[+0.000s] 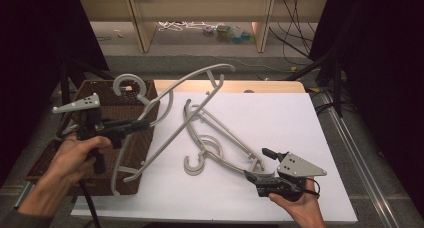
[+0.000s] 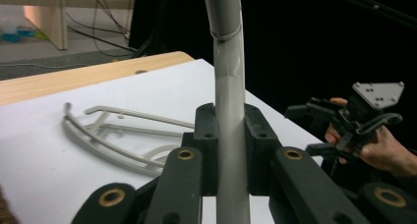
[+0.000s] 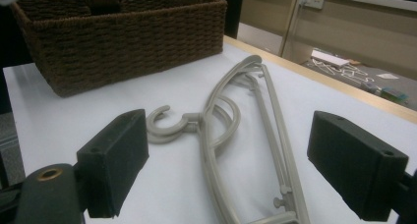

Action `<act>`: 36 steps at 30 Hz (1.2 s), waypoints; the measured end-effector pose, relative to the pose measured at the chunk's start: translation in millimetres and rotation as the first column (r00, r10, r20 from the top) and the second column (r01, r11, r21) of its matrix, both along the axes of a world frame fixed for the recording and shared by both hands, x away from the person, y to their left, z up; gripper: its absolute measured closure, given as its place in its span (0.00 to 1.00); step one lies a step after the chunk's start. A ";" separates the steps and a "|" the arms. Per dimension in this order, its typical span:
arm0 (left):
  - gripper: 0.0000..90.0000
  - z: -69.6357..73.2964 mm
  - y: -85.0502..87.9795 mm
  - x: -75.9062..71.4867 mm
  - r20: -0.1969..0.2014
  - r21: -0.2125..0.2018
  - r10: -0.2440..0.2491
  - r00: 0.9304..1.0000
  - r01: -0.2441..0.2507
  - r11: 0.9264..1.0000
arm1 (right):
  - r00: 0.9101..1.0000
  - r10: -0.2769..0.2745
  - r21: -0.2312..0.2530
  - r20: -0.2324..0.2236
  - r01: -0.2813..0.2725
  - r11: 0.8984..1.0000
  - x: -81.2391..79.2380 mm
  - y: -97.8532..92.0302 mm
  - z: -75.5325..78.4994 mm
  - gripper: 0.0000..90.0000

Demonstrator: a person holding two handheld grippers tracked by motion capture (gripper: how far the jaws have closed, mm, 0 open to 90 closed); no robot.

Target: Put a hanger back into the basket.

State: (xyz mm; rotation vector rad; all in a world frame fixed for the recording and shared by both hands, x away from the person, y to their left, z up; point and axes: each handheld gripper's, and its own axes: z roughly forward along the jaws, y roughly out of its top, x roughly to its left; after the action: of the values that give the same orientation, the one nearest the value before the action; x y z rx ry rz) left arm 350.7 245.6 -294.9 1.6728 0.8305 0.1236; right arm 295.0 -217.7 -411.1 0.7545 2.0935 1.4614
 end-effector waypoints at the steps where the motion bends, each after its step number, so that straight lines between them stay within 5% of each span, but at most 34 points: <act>1: 0.88 2.1 4.3 1.7 0.002 0.016 0.015 1.000 -0.015 1.000 | 1.000 0.000 0.000 0.000 0.000 1.000 0.0 0.0 0.0 0.18; 7: 0.88 8.0 33.8 11.2 -0.008 0.045 0.096 0.995 -0.095 0.994 | 1.000 0.013 -0.014 -0.017 -0.013 1.000 -0.4 -1.1 -0.6 0.18; 13: 0.88 5.3 68.0 20.9 -0.019 0.057 0.197 0.980 -0.196 0.979 | 1.000 0.006 0.001 -0.018 -0.006 1.000 -0.5 -2.0 -2.6 0.18; 21: 0.88 -2.2 106.0 30.6 -0.020 0.109 0.292 0.956 -0.288 0.951 | 1.000 0.016 -0.005 -0.022 -0.016 1.000 -0.1 -3.1 -3.1 0.18; 26: 0.88 -5.7 128.9 37.5 0.015 0.172 0.351 0.936 -0.348 0.921 | 0.999 0.022 -0.010 -0.032 -0.022 1.000 0.1 -2.2 -4.2 0.18; 36: 0.88 -11.8 148.4 47.9 0.037 0.241 0.366 0.930 -0.364 0.900 | 0.999 0.033 -0.019 -0.028 -0.034 0.999 1.2 -0.4 -5.1 0.19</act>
State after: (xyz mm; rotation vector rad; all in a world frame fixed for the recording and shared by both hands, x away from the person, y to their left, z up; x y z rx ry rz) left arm 398.6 394.0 -306.7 1.7271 1.1699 0.4972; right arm 296.2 -218.1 -416.2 0.7400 2.1480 1.4545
